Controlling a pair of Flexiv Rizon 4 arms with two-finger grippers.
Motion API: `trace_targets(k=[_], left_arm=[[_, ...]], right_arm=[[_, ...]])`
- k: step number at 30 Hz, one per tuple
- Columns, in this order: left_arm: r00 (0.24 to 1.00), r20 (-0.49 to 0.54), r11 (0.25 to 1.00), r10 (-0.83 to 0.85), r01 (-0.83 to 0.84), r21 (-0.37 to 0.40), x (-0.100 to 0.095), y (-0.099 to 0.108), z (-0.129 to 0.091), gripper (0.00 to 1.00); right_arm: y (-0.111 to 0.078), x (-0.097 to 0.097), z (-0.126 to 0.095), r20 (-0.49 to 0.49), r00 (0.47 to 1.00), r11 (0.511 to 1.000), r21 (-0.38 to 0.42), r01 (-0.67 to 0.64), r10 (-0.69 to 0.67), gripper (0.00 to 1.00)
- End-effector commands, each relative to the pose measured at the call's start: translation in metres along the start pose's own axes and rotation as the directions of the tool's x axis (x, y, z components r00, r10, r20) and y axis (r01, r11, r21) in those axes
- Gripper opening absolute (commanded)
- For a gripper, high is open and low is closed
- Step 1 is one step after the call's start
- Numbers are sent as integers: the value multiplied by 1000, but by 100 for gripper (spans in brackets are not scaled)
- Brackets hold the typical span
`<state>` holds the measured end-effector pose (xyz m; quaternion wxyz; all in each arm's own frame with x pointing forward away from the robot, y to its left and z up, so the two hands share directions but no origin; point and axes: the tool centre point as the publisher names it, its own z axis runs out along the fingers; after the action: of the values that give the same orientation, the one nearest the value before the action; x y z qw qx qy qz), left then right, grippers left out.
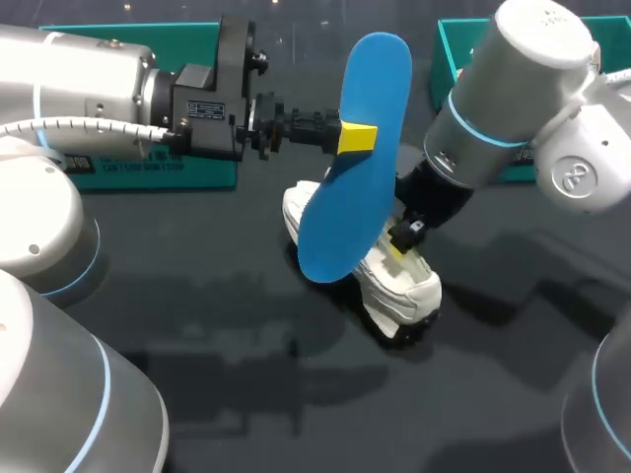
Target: Take the shoe out of the shoebox, open the shoe tongue, remove and reinsert the insole, then place the shoe into the shoebox
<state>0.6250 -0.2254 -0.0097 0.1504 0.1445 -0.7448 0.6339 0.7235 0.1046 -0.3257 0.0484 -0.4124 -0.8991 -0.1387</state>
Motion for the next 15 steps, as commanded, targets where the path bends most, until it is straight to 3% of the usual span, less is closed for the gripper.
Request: trace_targets(k=[1, 11, 15], left_arm=[[1000, 0, 1000, 1, -1, 2, 0, 1, 1, 0], [1000, 0, 1000, 1, -1, 2, 0, 1, 1, 0], [1000, 0, 1000, 1, -1, 2, 0, 1, 1, 0]], right_arm=[[-1, 10, 11, 2, 975, 974, -45, -221, 222, 0], [-1, 10, 11, 2, 975, 974, -45, -221, 222, 0], [4, 13, 22, 14, 954, 954, -21, -299, 299, 0]])
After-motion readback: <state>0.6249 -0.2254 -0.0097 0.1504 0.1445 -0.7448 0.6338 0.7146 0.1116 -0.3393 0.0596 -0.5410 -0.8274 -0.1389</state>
